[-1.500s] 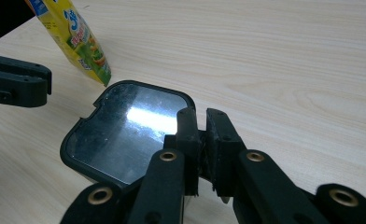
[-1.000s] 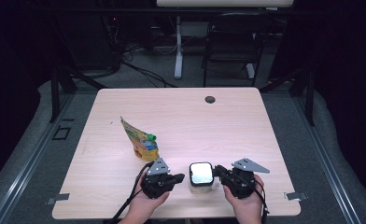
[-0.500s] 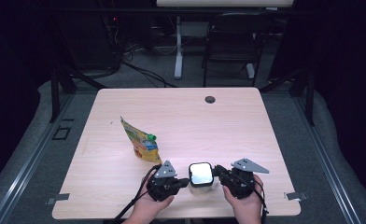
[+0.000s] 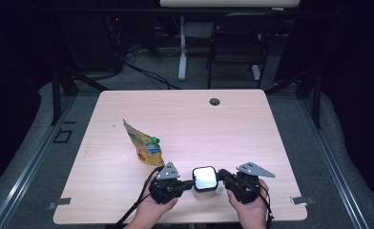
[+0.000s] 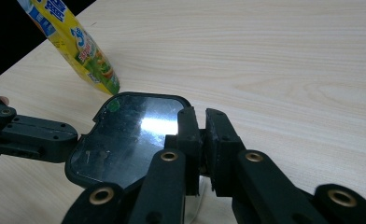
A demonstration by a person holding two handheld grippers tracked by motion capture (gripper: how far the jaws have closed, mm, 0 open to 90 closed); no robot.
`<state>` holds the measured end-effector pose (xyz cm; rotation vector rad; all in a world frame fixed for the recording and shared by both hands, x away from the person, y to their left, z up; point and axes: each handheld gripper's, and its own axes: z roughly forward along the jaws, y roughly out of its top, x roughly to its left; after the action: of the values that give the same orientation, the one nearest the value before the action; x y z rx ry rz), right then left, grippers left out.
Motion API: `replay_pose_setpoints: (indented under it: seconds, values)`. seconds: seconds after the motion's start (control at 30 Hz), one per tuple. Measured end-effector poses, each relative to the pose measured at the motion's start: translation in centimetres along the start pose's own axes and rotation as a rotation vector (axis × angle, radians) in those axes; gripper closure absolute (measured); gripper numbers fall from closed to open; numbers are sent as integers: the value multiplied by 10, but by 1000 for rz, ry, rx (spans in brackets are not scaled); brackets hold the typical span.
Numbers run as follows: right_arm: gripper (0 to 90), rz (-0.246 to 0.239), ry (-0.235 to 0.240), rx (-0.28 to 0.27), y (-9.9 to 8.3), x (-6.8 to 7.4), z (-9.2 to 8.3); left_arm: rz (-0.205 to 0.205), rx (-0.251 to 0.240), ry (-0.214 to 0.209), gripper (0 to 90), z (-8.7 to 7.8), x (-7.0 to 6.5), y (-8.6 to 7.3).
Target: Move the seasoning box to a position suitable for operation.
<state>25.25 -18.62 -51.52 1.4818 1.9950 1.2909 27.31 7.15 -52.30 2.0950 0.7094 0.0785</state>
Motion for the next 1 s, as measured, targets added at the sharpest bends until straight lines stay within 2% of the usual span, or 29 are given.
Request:
replay_pose_setpoints:
  seconds: [0.03,0.27,0.5,0.67,0.8,1.0]
  values:
    - [848,-1,-3,-1,0,0,0,5,1,14,900,0,0,0]
    - [848,-3,-5,-2,0,1,0,1,31,-3,900,5,0,-8]
    - [849,1,-11,-1,0,1,0,-3,18,1,900,3,0,-7]
    - [849,3,-15,-1,0,2,0,1,26,9,900,3,0,-5]
    - [850,10,-17,-6,-1,2,0,-9,13,1,900,2,-1,-5]
    - [834,25,-14,-10,-1,2,0,-2,-3,-14,900,1,-3,-1]
